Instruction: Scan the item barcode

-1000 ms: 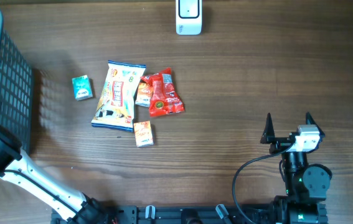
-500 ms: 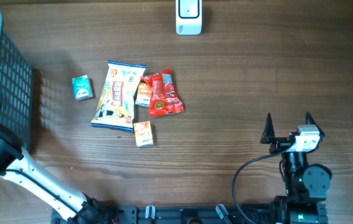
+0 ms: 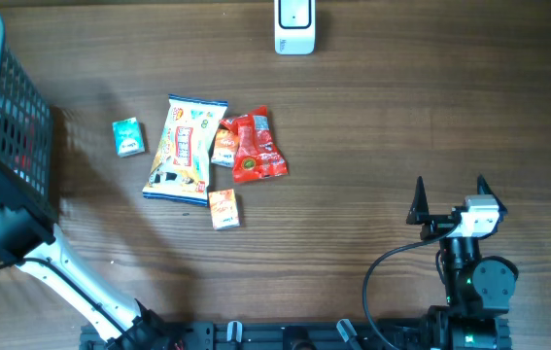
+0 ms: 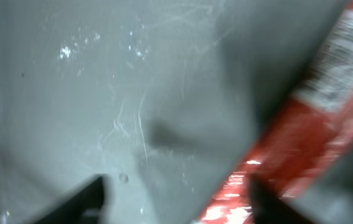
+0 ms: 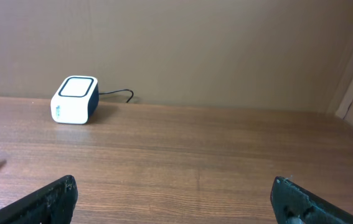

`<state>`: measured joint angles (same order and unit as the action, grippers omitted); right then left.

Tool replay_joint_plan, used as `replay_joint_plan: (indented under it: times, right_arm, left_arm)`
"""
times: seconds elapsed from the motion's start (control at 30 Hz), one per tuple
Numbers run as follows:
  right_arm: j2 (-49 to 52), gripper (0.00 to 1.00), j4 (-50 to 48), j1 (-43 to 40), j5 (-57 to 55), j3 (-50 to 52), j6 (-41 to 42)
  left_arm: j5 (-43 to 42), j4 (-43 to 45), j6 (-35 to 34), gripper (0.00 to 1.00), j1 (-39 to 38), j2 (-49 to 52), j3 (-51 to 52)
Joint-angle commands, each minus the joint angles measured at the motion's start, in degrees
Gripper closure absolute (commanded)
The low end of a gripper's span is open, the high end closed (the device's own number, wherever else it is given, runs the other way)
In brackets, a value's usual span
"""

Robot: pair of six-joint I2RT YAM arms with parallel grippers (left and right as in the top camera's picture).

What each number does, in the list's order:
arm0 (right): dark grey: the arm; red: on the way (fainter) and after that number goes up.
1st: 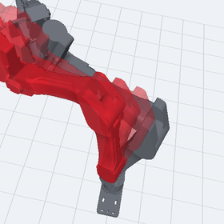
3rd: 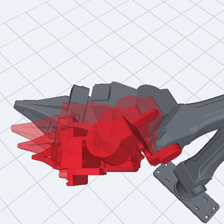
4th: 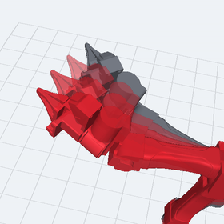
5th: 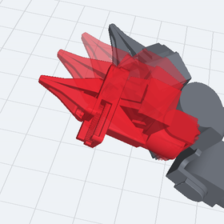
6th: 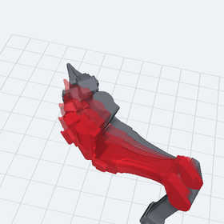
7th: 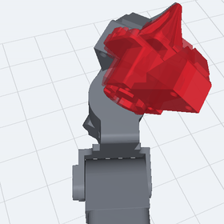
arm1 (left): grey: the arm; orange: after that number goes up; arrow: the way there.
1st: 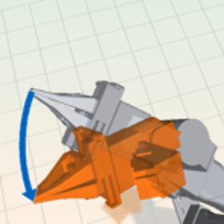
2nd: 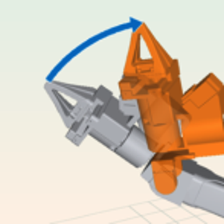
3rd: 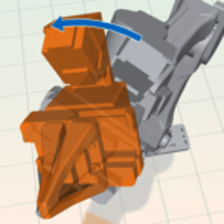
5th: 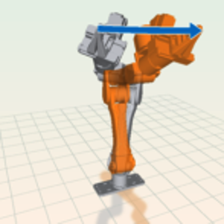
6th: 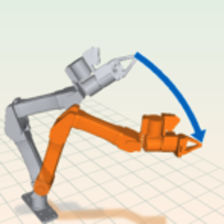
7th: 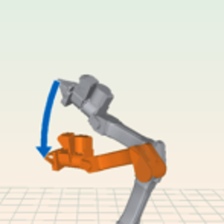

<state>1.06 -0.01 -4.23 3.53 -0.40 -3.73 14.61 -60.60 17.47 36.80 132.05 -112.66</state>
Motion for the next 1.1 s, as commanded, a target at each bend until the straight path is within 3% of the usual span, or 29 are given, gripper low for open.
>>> replay_joint_plan:
  times: [0.0, 0.1, 0.17, 0.4, 0.47, 0.53, 0.57, 0.67, 0.8, 0.9, 1.07]
  right_arm:
    - [-0.2, 0.0, -0.1, -0.3, -0.5, 0.1, 0.8]
    - [-0.2, 0.0, -0.1, -0.3, -0.5, 0.1, 0.9]
    - [-0.2, 0.0, -0.1, -0.3, -0.5, 0.1, 0.9]
    - [-0.2, 0.0, -0.1, -0.3, -0.5, 0.1, 0.9]
    - [-0.2, 0.0, -0.1, -0.3, -0.5, 0.1, 0.8]
    - [-0.2, 0.01, -0.1, -0.3, -0.5, 0.1, 0.8]
    - [-0.2, 0.0, -0.1, -0.3, -0.5, 0.1, 0.8]
    - [-0.2, 0.0, -0.1, -0.3, -0.5, 0.1, 0.9]
    - [-0.2, 0.0, -0.1, -0.3, -0.5, 0.1, 0.8]
    - [-0.2, 0.0, -0.1, -0.3, -0.5, 0.1, 0.9]
    - [-0.2, 0.0, -0.1, -0.3, -0.5, 0.1, 0.9]
  left_arm:
    - [-1.8, -1.0, 0.1, 0.03, 0.9, -2.1, 1.0]
    - [-4.2, -0.8, 0.1, 0.05, 1.3, -2.1, 1.0]
    - [-6.9, -0.7, 0.2, 0.14, 1.7, -2.1, 1.0]
    - [-14.6, -0.3, 1.8, 0.26, 3.7, -2.0, 1.0]
    - [-14.6, -0.3, 1.8, 0.37, 4.3, -2.0, 1.0]
    - [-14.9, -0.1, 1.4, 0.55, 5.1, -2.4, 0.8]
    - [-15.4, -0.1, 1.4, 0.57, 5.4, -2.6, 0.8]
    - [-21.5, -0.3, 1.4, 0.57, 6.8, -3.8, 0.8]
    - [-30.8, -0.5, 1.4, 0.41, 8.2, -4.8, 0.8]
    - [-31.3, -1.9, 2.0, 0.35, 8.4, -4.8, 0.9]
    - [-33.7, -2.5, 3.4, 0.34, 8.4, -4.7, 1.0]
